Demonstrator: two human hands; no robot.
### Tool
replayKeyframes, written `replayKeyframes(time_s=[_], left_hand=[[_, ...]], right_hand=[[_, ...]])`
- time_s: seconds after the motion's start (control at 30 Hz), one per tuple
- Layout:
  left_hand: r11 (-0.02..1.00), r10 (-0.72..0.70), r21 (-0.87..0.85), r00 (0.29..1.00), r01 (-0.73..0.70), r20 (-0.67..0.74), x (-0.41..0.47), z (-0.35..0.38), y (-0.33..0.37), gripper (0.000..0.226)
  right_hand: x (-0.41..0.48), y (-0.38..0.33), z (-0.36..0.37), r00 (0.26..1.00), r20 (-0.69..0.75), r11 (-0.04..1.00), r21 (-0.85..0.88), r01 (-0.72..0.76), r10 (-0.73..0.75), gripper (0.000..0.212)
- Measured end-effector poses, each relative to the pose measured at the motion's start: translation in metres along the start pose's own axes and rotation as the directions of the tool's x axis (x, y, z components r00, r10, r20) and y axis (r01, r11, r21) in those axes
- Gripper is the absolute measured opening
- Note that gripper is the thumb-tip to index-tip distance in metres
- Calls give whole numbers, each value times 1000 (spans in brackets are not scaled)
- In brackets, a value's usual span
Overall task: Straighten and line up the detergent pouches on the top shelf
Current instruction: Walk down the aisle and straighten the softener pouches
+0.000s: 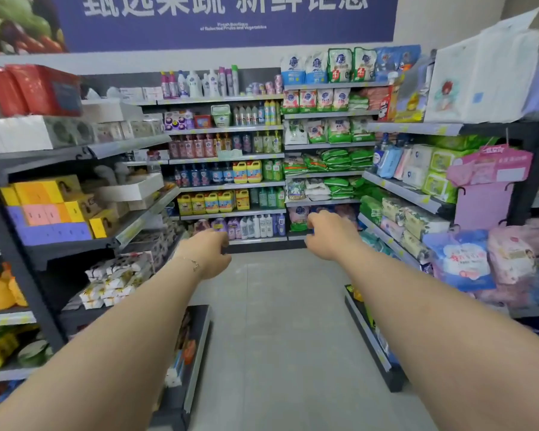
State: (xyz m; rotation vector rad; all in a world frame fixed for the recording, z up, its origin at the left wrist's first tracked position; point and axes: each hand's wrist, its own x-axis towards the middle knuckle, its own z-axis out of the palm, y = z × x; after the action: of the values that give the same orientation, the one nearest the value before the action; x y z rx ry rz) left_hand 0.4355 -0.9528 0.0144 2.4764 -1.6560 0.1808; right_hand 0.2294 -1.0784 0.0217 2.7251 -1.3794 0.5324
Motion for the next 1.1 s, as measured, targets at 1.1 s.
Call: replayKeyframes(time_s=[1.1], left_hand=[[995,76,-71,997,-75,2,643,114,33,40]], right_hand=[[567,178,158,999,-30,999,27,-38,38,29]])
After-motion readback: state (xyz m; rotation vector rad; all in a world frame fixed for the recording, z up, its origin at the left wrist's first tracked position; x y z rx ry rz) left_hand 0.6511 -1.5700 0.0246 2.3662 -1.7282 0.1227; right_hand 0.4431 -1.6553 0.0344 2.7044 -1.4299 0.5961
